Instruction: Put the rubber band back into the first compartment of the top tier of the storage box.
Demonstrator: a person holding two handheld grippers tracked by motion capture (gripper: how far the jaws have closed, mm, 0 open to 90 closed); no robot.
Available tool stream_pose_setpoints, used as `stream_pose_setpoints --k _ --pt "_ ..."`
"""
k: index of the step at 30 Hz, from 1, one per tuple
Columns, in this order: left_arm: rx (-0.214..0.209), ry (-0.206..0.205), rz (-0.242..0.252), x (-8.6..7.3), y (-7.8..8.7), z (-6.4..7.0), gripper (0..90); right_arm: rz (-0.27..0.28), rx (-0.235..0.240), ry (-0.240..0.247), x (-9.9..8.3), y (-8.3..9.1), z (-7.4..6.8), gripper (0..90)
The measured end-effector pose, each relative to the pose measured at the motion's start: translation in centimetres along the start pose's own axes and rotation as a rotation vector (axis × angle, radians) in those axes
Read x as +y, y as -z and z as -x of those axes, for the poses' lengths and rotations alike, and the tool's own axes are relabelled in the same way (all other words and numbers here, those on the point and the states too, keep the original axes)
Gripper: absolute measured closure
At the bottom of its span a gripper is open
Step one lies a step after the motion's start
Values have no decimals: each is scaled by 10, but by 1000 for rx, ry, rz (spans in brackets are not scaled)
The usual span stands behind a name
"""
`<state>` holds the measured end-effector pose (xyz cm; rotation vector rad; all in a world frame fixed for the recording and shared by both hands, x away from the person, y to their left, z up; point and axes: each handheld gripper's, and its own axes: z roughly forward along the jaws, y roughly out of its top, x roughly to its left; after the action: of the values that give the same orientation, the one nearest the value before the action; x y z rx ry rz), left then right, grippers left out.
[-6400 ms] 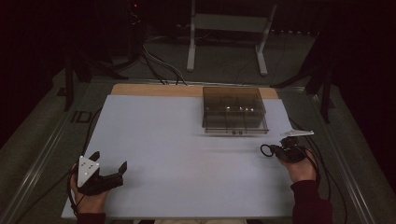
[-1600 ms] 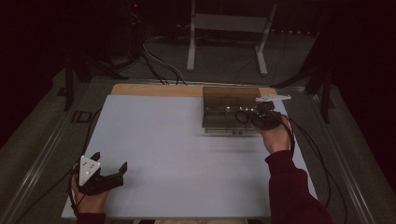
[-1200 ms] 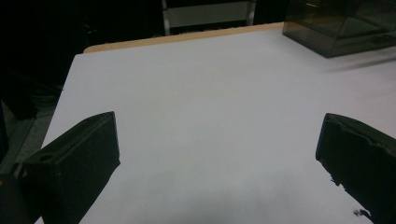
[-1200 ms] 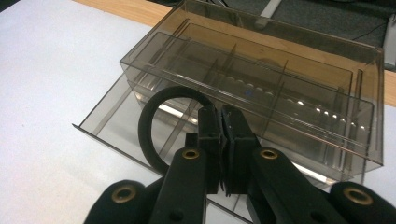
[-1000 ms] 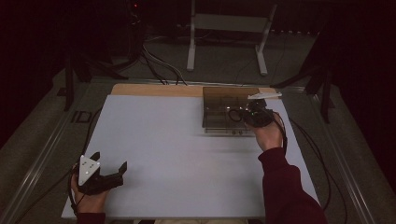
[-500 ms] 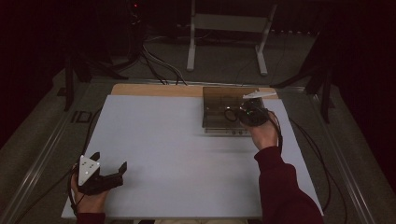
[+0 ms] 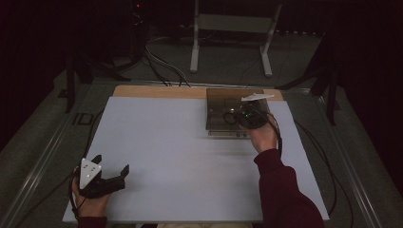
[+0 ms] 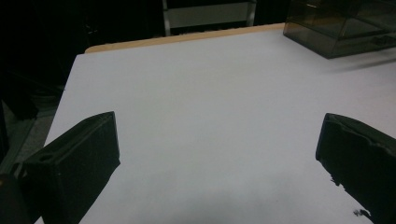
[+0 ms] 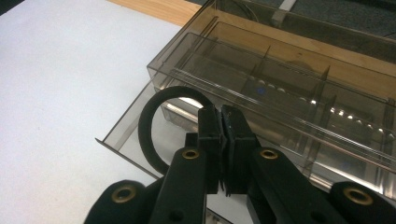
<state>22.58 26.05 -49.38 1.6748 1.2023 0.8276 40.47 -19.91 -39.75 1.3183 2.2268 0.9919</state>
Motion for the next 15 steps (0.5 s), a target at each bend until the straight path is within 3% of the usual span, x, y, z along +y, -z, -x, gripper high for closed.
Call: stream_pose_setpoints --k 15 --pt "0 -4 -3 0 0 0 5 -13 4 8 2 -9 -6 879"
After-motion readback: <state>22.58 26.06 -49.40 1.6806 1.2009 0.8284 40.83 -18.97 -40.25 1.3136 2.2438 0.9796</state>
